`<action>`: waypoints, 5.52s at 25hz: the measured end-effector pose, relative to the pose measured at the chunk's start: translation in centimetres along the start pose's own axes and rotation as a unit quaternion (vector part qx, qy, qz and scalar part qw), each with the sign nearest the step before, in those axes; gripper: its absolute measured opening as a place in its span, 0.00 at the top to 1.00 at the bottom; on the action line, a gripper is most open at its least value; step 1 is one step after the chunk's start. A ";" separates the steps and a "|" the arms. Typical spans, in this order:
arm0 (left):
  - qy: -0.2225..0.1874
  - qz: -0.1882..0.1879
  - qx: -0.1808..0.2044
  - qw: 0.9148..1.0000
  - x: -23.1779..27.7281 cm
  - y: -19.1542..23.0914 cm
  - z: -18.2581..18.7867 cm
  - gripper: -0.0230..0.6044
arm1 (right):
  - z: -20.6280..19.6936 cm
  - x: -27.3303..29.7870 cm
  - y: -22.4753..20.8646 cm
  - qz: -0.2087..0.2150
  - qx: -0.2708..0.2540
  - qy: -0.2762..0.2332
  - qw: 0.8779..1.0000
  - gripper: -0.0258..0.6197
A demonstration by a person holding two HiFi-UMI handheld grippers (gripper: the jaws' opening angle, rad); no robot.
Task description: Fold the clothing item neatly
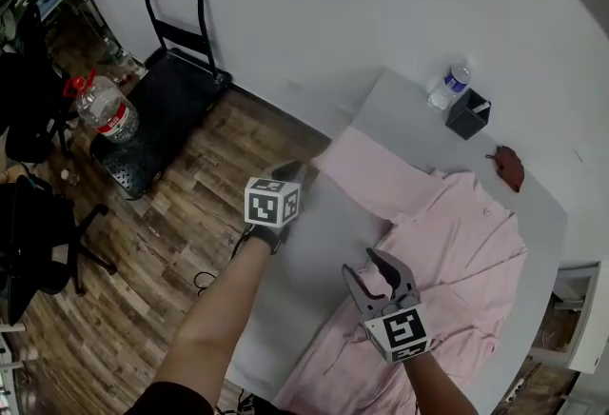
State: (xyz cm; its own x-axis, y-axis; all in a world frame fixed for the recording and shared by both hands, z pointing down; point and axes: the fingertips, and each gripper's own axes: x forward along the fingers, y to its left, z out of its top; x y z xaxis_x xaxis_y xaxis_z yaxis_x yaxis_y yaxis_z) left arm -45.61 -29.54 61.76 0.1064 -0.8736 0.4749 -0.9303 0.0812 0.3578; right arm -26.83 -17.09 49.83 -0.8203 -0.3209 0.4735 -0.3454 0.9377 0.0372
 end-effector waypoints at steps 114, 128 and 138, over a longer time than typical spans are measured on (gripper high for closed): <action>0.044 -0.149 0.333 0.930 -39.3 -38.8 -28.4 0.95 | -18.6 -34.4 -2.4 -0.195 0.194 -0.015 0.961 0.73; 0.003 -0.197 0.324 0.925 -32.6 -42.4 -24.0 0.95 | -22.4 -23.2 -17.9 -0.230 0.220 0.054 0.947 0.76; 0.032 -0.182 0.321 0.929 -31.5 -39.2 -25.0 0.95 | -25.2 -19.2 -19.9 -0.207 0.204 0.139 0.947 0.86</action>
State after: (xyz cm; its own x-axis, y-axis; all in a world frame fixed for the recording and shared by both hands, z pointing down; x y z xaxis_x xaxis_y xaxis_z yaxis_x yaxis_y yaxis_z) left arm -3.66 6.77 52.89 0.4565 -0.7555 0.4699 -0.8443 -0.5344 -0.0390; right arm 7.25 -26.22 62.15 -0.4439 -0.5489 0.7082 -0.8046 0.5921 -0.0455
